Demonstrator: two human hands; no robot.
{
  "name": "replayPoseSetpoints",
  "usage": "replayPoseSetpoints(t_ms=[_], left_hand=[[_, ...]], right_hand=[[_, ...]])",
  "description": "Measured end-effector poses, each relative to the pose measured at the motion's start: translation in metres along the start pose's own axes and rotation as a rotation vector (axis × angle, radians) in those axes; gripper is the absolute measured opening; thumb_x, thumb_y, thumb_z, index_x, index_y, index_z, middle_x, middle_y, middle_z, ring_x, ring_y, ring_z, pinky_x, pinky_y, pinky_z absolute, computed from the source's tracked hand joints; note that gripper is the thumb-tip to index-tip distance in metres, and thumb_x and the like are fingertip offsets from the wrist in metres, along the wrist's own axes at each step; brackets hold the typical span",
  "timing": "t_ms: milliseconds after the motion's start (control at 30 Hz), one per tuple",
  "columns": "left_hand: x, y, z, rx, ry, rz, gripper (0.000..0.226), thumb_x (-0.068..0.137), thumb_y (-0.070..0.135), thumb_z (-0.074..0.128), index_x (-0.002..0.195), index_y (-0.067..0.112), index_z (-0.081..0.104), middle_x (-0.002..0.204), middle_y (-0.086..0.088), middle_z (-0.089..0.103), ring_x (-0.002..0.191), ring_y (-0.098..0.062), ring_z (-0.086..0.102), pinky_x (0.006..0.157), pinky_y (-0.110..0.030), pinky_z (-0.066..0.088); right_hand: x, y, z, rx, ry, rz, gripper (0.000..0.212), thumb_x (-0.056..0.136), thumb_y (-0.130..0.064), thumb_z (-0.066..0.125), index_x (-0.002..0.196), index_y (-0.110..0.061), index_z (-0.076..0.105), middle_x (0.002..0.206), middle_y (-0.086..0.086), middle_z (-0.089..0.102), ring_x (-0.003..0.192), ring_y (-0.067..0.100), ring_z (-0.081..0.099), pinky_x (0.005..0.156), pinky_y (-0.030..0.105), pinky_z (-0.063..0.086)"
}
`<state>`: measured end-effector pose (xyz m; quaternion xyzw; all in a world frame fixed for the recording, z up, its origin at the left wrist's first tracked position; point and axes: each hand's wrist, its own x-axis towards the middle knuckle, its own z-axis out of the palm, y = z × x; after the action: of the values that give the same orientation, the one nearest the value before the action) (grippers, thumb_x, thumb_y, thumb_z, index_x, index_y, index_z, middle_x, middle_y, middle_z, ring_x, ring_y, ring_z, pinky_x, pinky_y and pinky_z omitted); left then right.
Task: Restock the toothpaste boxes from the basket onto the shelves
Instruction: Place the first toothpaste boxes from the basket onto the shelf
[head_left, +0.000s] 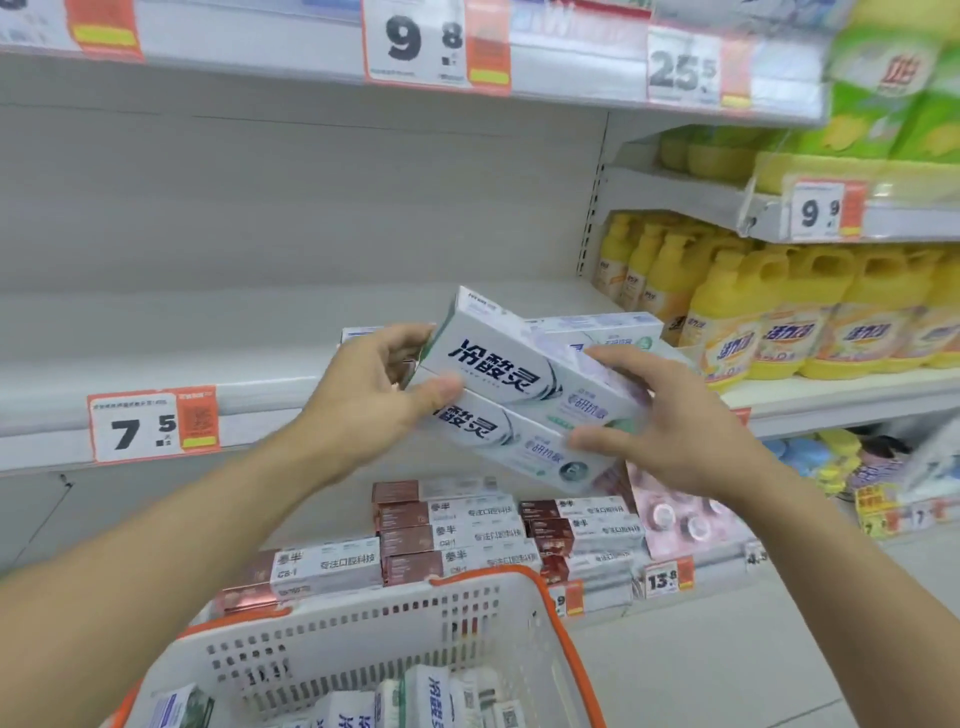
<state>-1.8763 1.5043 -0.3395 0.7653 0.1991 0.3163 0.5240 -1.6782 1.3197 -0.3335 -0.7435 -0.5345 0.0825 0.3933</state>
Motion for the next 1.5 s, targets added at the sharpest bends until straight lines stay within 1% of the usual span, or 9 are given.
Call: replayPoseSetpoints(t_ms=[133,200,333,433,533,933,1167,1333,1500], left_hand=[[0.069,0.018,0.015,-0.067,0.200,0.152,0.033,0.088,0.004,0.072,0.119,0.011,0.062,0.107,0.004,0.072,0.091,-0.003,0.069,0.085,-0.022,0.056],[0.101,0.014,0.026,-0.169,0.297,0.133,0.035,0.089,0.003,0.071,0.122,0.006,0.060,0.103,0.006,0.070,0.086,0.000,0.068,0.082,-0.017,0.056],[0.149,-0.001,0.050,-0.310,0.362,0.038,0.038,0.090,0.003,0.070,0.125,0.001,0.057,0.102,0.002,0.068,0.087,-0.004,0.066,0.073,-0.011,0.054],[0.170,-0.011,0.059,-0.215,0.333,-0.005,0.030,0.090,0.008,0.072,0.118,0.007,0.060,0.097,0.003,0.069,0.083,-0.010,0.067,0.068,-0.012,0.054],[0.181,-0.023,0.063,0.151,0.237,-0.058,0.017,0.087,0.022,0.076,0.099,0.019,0.065,0.101,-0.002,0.074,0.090,-0.019,0.070,0.085,-0.031,0.057],[0.186,-0.021,0.057,0.566,-0.208,-0.197,0.029,0.083,0.039,0.077,0.100,0.015,0.075,0.094,-0.001,0.075,0.090,-0.020,0.070,0.082,-0.031,0.055],[0.174,-0.012,0.050,0.710,-0.233,-0.185,0.105,0.069,0.065,0.077,0.150,0.014,0.034,0.138,-0.004,0.056,0.122,-0.022,0.056,0.101,-0.031,0.045],[0.162,-0.011,0.047,0.707,-0.254,-0.162,0.117,0.061,0.063,0.083,0.153,0.015,0.029,0.144,-0.004,0.052,0.127,-0.022,0.054,0.102,-0.032,0.044],[0.161,-0.016,0.051,0.713,-0.208,-0.141,0.109,0.063,0.057,0.086,0.148,0.010,0.036,0.138,-0.004,0.058,0.122,-0.020,0.056,0.097,-0.031,0.046]], right_hand=[[0.074,0.007,-0.034,-0.257,0.335,-0.115,0.073,0.068,-0.035,0.090,0.132,-0.030,0.057,0.128,0.000,0.054,0.112,0.005,0.048,0.102,0.026,0.044],[0.107,0.009,-0.049,-0.233,0.422,-0.074,0.077,0.067,-0.037,0.091,0.135,-0.030,0.054,0.126,0.001,0.050,0.107,0.005,0.048,0.093,0.016,0.043],[0.153,0.032,-0.055,-0.014,0.389,0.004,0.081,0.070,-0.022,0.090,0.140,-0.027,0.050,0.111,-0.008,0.064,0.091,0.010,0.069,0.078,0.033,0.060],[0.172,0.058,-0.053,0.034,0.398,0.032,0.080,0.070,-0.014,0.090,0.140,-0.024,0.052,0.108,-0.010,0.068,0.088,0.011,0.072,0.066,0.031,0.062],[0.176,0.082,-0.053,0.058,0.420,0.059,0.082,0.064,-0.013,0.093,0.136,-0.027,0.056,0.105,-0.012,0.068,0.082,0.007,0.072,0.054,0.020,0.055],[0.156,0.124,-0.063,0.006,0.290,0.139,0.061,0.069,-0.026,0.091,0.122,-0.035,0.062,0.103,-0.003,0.071,0.085,0.019,0.073,0.071,0.037,0.062],[0.137,0.125,-0.064,0.041,0.438,0.136,0.048,0.073,-0.023,0.088,0.113,-0.026,0.063,0.100,-0.001,0.070,0.074,0.016,0.071,0.054,0.021,0.054],[0.148,0.118,-0.067,0.019,0.490,0.180,0.048,0.076,-0.025,0.087,0.116,-0.023,0.060,0.097,-0.004,0.065,0.074,0.007,0.065,0.046,0.011,0.045],[0.185,0.116,-0.059,-0.054,0.329,0.258,0.046,0.078,-0.024,0.086,0.115,-0.024,0.060,0.096,-0.003,0.066,0.071,0.011,0.066,0.049,0.021,0.047]])
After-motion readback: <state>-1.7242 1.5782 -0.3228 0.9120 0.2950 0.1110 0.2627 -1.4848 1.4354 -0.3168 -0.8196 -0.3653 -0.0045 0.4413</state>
